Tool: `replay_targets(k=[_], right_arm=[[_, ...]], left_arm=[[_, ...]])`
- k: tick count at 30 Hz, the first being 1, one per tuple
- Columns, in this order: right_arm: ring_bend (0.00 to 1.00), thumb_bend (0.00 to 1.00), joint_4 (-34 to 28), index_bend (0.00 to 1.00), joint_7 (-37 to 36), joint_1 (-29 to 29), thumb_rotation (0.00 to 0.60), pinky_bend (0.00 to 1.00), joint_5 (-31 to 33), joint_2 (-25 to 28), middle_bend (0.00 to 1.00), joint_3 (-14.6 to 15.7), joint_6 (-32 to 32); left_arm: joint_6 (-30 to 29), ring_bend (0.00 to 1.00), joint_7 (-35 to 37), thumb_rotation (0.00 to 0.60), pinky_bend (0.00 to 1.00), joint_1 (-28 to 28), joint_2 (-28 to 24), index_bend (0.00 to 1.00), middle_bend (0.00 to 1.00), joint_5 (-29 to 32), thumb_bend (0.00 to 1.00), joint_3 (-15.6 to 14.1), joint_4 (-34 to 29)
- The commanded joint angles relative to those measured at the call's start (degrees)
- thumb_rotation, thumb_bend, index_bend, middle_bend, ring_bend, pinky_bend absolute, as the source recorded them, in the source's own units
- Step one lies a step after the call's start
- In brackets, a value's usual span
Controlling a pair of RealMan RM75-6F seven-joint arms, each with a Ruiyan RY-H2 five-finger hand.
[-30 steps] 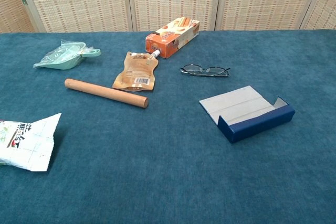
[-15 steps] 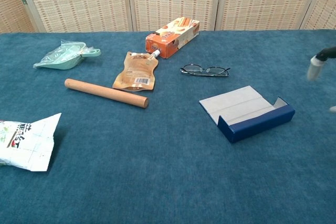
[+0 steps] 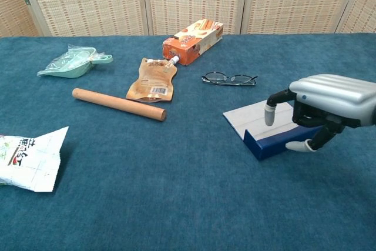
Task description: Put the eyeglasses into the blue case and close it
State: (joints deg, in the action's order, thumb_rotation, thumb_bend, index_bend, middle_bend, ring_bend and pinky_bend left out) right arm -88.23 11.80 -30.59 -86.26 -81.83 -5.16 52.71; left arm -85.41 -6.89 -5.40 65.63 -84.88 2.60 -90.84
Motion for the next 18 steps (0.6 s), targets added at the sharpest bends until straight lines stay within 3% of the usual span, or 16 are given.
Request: replay_targets(k=[1,6,10,18], right_arm=[[1.0,0.35,1.3,0.38,0.1,-1.6,0.6,1.0,1.5,-1.4,1.0,-0.1,-2.2],[1.0,0.46,1.6,0.38,0.7,-3.2,0.6,1.0,2.3,-1.5,1.0,0.8,-4.6],[1.0,0.46,0.8,0.38,-1.0,-3.5,0.6,1.0,1.9,-0.1,1.0,2.2,-5.2],[1.0,0.46,-1.3,0.4,-3.3,-0.1,0.6,1.0,-1.9,6.0,1.0,6.7,0.1]], left_arm=[[0.0,0.1,0.0,0.6,0.22,0.1,-0.1,0.16,0.13,0.1,0.2,0.0,0.0],[-0.1,0.1,-0.3,0.6,0.22,0.3,-0.2,0.16,0.13,0.2,0.2,-0.1,-0.2],[-0.2,0.1,-0.9,0.6,0.22,0.3,0.0,0.16,0.13,0.4,0.2,0.0,-0.1],[0.4,0.1,-1.6,0.6,0.22,0.0,-0.1,0.17,0.13,0.3,0.2,-0.2,-0.6]])
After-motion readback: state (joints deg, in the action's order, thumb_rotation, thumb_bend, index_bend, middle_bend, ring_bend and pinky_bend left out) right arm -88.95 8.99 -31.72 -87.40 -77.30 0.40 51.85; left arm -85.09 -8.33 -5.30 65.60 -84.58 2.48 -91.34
